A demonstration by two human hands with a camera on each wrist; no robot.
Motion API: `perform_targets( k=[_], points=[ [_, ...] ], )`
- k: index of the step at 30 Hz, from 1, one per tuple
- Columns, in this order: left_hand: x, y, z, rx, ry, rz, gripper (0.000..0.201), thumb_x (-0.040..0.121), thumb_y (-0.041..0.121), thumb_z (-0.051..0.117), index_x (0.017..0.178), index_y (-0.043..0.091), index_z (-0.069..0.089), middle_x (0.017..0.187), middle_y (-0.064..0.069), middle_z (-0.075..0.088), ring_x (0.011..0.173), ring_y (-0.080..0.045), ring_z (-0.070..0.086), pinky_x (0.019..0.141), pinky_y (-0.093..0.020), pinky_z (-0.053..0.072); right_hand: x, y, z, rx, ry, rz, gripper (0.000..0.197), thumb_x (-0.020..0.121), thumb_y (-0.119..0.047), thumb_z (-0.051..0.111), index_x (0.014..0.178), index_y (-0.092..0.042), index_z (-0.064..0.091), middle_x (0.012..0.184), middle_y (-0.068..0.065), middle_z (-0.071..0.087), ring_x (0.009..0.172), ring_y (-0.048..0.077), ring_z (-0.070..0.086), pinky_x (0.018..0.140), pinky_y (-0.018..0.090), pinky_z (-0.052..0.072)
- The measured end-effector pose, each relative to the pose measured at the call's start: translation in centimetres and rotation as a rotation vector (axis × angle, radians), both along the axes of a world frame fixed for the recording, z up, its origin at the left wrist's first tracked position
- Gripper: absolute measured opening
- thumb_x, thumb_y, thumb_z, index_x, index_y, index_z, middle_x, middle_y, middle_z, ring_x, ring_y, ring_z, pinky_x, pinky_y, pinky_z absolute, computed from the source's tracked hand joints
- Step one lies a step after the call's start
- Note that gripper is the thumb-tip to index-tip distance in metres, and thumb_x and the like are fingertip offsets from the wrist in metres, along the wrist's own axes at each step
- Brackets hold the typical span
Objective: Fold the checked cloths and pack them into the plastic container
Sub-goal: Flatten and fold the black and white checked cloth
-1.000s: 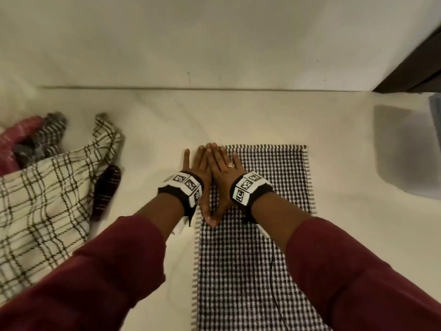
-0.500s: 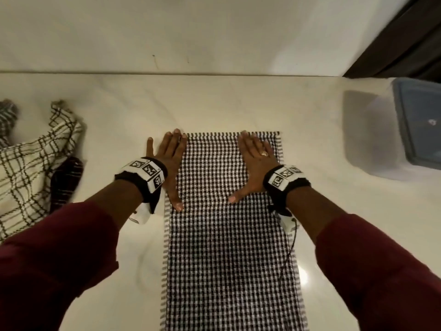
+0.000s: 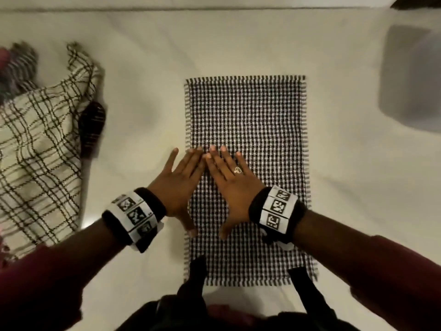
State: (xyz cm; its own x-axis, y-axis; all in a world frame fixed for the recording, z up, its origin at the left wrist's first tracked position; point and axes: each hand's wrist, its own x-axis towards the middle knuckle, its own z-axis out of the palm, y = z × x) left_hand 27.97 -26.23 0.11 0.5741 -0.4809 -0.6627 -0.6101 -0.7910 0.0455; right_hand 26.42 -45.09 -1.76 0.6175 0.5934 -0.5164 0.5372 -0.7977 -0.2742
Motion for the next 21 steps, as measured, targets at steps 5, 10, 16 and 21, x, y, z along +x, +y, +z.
perform_targets(
  k=[5,10,16,21],
  points=[
    [-1.6,-1.1,-1.4,0.062,0.007,0.056,0.171,0.028,0.083,0.069,0.139,-0.001,-0.03,0.15,-0.021,-0.033,0.139,-0.037,-0.031,0.114,-0.053,-0.016,-0.6,1.9,-1.0,-0.024,0.012,-0.061,0.171,0.026,-0.091,0.063,0.143,-0.006,-0.029,0.152,0.013,-0.034,0.139,0.031,-0.033,0.114,0.054,-0.016],
    [-1.4,-1.5,-1.4,0.119,0.009,0.084,0.176,0.024,0.086,0.068,0.133,0.001,-0.041,0.139,-0.02,-0.048,0.135,-0.034,-0.038,0.11,-0.062,-0.015,-1.7,-1.8,-1.2,-0.067,0.03,-0.232,0.167,0.024,-0.097,0.055,0.146,-0.016,-0.026,0.154,0.006,-0.032,0.139,0.029,-0.033,0.112,0.058,-0.015],
    [-1.4,-1.3,-0.3,0.091,0.007,0.11,0.173,0.027,0.086,0.068,0.13,0.004,-0.044,0.138,-0.018,-0.048,0.133,-0.033,-0.04,0.104,-0.059,-0.025,-3.9,-10.6,0.2,-0.125,0.08,-0.609,0.168,0.024,-0.096,0.056,0.138,-0.019,-0.039,0.147,0.003,-0.045,0.134,0.026,-0.042,0.112,0.056,-0.018],
    [-4.7,-1.0,2.2,-0.033,0.033,0.196,0.171,0.028,0.087,0.066,0.134,0.008,-0.042,0.142,-0.019,-0.045,0.134,-0.036,-0.038,0.11,-0.055,-0.018,-8.6,-9.0,2.5,-0.072,0.069,-0.563,0.168,0.028,-0.095,0.058,0.137,-0.015,-0.042,0.142,0.009,-0.05,0.131,0.029,-0.045,0.113,0.052,-0.019]
  ],
)
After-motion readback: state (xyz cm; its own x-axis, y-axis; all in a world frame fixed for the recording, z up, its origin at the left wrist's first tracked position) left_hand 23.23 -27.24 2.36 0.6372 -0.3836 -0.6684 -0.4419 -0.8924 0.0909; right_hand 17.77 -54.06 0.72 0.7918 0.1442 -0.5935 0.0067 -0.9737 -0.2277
